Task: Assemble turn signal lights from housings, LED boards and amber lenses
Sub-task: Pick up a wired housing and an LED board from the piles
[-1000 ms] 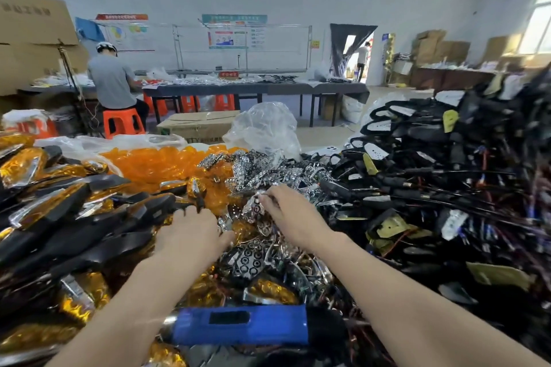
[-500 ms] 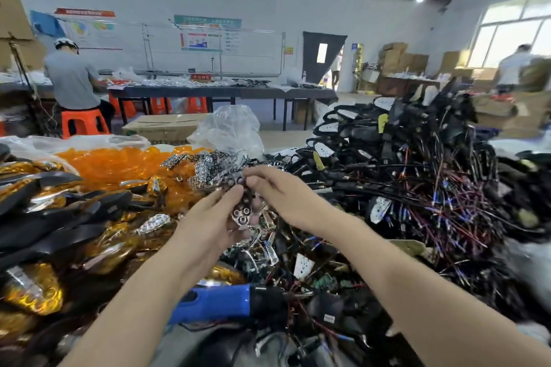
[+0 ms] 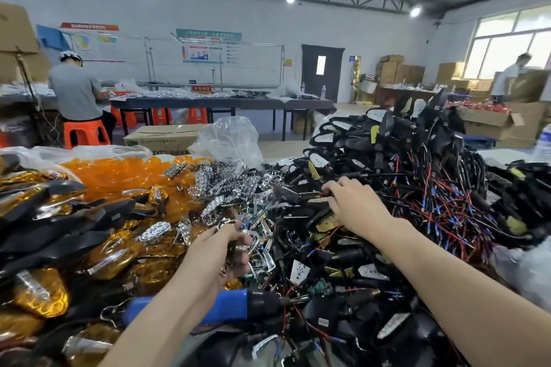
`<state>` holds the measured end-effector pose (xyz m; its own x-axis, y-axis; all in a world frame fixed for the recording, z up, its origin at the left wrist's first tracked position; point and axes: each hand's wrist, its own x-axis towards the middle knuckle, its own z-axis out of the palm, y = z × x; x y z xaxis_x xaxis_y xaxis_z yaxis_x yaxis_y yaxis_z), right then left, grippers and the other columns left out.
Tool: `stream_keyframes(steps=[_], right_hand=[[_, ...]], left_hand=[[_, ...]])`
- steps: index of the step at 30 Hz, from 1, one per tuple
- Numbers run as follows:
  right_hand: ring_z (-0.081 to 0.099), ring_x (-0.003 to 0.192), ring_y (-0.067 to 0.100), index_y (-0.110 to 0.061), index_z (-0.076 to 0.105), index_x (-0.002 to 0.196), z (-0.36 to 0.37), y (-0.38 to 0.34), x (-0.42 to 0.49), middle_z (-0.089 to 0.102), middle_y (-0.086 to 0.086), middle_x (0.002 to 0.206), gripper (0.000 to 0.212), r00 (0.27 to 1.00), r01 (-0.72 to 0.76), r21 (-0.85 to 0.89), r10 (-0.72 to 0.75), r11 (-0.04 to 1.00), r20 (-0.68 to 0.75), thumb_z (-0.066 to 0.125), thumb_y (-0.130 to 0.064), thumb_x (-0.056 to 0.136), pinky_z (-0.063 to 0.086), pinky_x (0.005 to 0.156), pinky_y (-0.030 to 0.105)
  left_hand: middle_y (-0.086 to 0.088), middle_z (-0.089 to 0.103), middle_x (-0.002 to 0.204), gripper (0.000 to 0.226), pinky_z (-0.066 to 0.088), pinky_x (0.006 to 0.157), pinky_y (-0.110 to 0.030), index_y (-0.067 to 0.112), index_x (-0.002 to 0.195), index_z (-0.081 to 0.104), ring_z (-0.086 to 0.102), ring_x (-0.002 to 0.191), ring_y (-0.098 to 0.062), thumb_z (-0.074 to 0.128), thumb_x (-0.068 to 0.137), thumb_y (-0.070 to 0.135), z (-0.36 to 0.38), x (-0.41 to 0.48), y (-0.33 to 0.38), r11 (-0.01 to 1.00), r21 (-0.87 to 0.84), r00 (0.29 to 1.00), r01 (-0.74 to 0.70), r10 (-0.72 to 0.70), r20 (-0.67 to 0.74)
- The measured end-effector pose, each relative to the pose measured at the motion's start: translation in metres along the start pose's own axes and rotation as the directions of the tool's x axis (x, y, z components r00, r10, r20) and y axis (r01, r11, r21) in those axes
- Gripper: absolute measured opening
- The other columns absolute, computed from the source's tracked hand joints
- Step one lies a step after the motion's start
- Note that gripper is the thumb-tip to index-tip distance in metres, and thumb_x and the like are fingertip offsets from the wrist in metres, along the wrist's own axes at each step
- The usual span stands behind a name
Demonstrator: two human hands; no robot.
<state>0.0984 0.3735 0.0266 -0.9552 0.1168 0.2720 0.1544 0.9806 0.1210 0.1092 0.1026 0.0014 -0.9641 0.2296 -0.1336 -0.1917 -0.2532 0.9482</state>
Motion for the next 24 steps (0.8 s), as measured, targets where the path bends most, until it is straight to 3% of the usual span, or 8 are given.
stream_keyframes(steps=[5,11,16,20,22,24], right_hand=[[0.047,0.127,0.031,-0.017,0.057,0.130,0.008,-0.013,0.015,0.057,0.009,0.133,0.026,0.991,-0.081,-0.256,0.105,0.963,0.081,0.050,-0.023,0.105,0.035,0.105,0.045],[0.048,0.125,0.034,-0.012,0.058,0.124,0.007,-0.017,0.027,0.061,0.014,0.130,0.025,0.973,-0.143,-0.223,0.179,0.964,0.147,0.050,-0.026,0.105,0.034,0.105,0.048],[0.057,0.122,0.032,-0.010,0.051,0.127,0.008,-0.019,0.022,0.060,0.011,0.130,0.024,0.990,-0.122,-0.170,0.131,0.978,0.046,0.046,-0.018,0.105,0.039,0.099,0.044],[0.064,0.095,0.029,-0.011,0.051,0.114,-0.006,-0.017,0.014,0.068,0.006,0.112,0.013,0.993,-0.097,0.017,0.098,0.995,-0.071,0.043,-0.011,0.104,0.036,0.078,0.037],[0.062,0.084,0.030,-0.012,0.054,0.109,-0.023,-0.020,0.011,0.070,0.007,0.102,0.017,0.985,-0.119,0.315,0.153,0.941,-0.083,0.041,-0.022,0.108,0.046,0.076,0.039],[0.067,0.079,0.027,-0.017,0.057,0.109,-0.045,-0.026,0.007,0.070,0.004,0.094,0.021,0.981,-0.076,0.571,0.165,0.817,-0.106,0.043,-0.033,0.108,0.055,0.074,0.043]], left_hand=[[-0.002,0.069,0.070,0.017,0.055,0.051,-0.030,0.015,0.111,0.063,0.056,0.049,-0.012,0.052,0.099,0.011,0.000,0.003,0.000,1.000,0.006,1.000,0.017,-0.017,0.019],[-0.003,0.070,0.072,0.018,0.054,0.051,-0.031,0.014,0.111,0.064,0.055,0.048,-0.013,0.051,0.099,0.010,-0.006,0.002,0.000,1.000,-0.008,1.000,0.022,-0.022,0.002],[-0.005,0.070,0.072,0.017,0.053,0.050,-0.030,0.013,0.110,0.065,0.056,0.049,-0.015,0.053,0.098,0.010,-0.010,-0.005,0.004,1.000,-0.017,1.000,0.010,-0.010,0.022],[-0.005,0.070,0.070,0.019,0.053,0.048,-0.029,0.011,0.112,0.063,0.056,0.047,-0.014,0.048,0.100,0.008,-0.013,-0.012,0.007,1.000,-0.022,1.000,0.016,-0.015,0.016],[-0.005,0.069,0.069,0.021,0.052,0.048,-0.029,0.010,0.113,0.063,0.056,0.048,-0.015,0.047,0.100,0.007,-0.013,-0.016,0.008,1.000,-0.018,1.000,0.018,-0.017,0.014],[-0.004,0.069,0.068,0.022,0.052,0.048,-0.028,0.010,0.113,0.064,0.056,0.048,-0.014,0.047,0.100,0.006,-0.012,-0.019,0.009,1.000,-0.020,1.000,0.019,-0.019,0.010]])
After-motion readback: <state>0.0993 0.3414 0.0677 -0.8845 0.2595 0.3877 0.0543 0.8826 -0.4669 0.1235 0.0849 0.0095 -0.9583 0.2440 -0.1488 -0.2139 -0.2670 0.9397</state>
